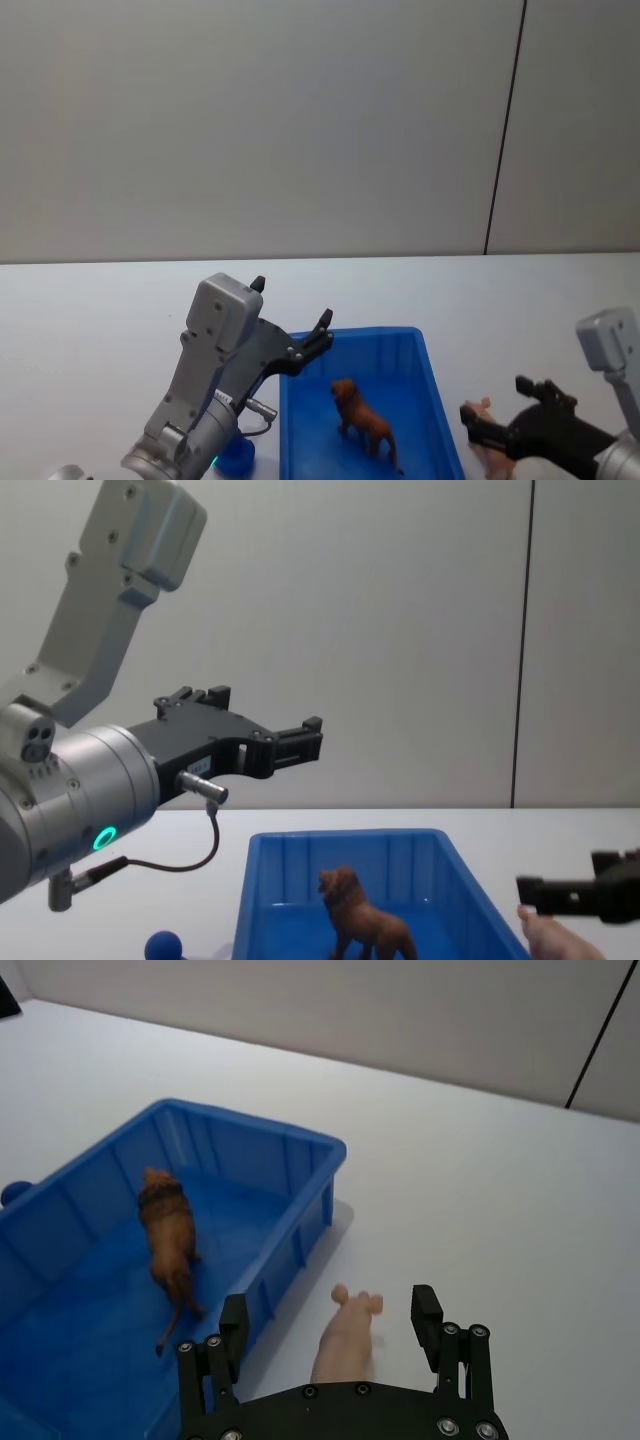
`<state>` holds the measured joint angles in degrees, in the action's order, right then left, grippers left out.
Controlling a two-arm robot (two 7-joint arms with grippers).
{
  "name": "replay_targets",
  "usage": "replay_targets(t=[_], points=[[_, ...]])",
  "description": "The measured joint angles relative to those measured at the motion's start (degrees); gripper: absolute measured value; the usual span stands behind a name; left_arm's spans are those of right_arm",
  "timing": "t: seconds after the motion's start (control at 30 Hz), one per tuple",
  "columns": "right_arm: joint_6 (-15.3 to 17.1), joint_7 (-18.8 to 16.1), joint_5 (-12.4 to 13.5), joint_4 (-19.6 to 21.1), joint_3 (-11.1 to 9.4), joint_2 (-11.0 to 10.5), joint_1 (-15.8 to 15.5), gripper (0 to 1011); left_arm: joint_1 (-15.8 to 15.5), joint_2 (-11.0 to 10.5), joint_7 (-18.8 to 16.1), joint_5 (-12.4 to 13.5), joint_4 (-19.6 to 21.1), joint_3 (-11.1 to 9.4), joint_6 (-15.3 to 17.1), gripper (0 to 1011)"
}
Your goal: Pick up the two dolls from the table and place them into the box.
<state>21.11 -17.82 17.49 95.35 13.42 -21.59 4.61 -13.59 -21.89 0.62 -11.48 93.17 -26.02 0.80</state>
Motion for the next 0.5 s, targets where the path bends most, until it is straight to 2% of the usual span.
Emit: replay_targets(t=[0.5], points=[[1.74,1.69,0.65,-3.38,0.43,0.15,-1.16,994,0.0,0.0,0.0,0.0,0.0,0.0,0.0,1001]])
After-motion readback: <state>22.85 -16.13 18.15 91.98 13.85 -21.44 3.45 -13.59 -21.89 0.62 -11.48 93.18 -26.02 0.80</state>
